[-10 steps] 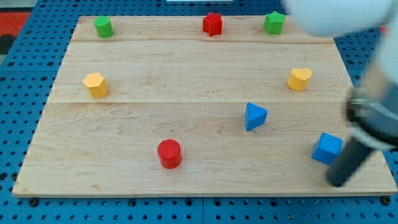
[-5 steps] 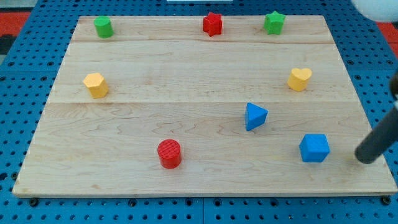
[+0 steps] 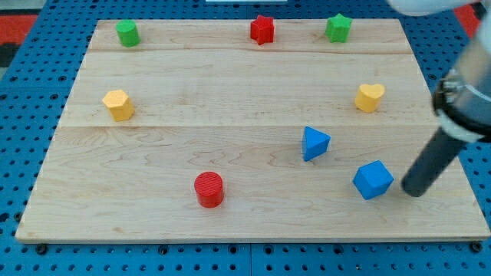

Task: Push the blue cube into the blue triangle

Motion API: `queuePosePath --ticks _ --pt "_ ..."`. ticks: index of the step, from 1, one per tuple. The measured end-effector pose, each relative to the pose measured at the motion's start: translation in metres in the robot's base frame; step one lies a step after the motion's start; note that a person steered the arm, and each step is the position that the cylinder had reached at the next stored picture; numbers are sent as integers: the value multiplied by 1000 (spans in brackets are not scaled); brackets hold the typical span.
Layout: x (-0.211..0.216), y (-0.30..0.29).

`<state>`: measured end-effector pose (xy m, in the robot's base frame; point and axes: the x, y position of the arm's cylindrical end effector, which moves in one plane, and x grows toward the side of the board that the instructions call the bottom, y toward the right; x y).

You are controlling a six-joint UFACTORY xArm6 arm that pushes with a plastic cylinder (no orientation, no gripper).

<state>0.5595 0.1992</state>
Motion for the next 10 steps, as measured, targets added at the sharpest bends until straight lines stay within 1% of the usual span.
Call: queuePosePath --ticks 1,2,3,4,5,6,7,8,9,10 --pt "21 -44" --pt "9 -79" --pt "-13 -84" --pt "-24 -84" --pt "7 -90" --pt "44 -32" --pt "11 -44" --pt "-25 -78" --pt "-25 -71" --pt "-25 -38"
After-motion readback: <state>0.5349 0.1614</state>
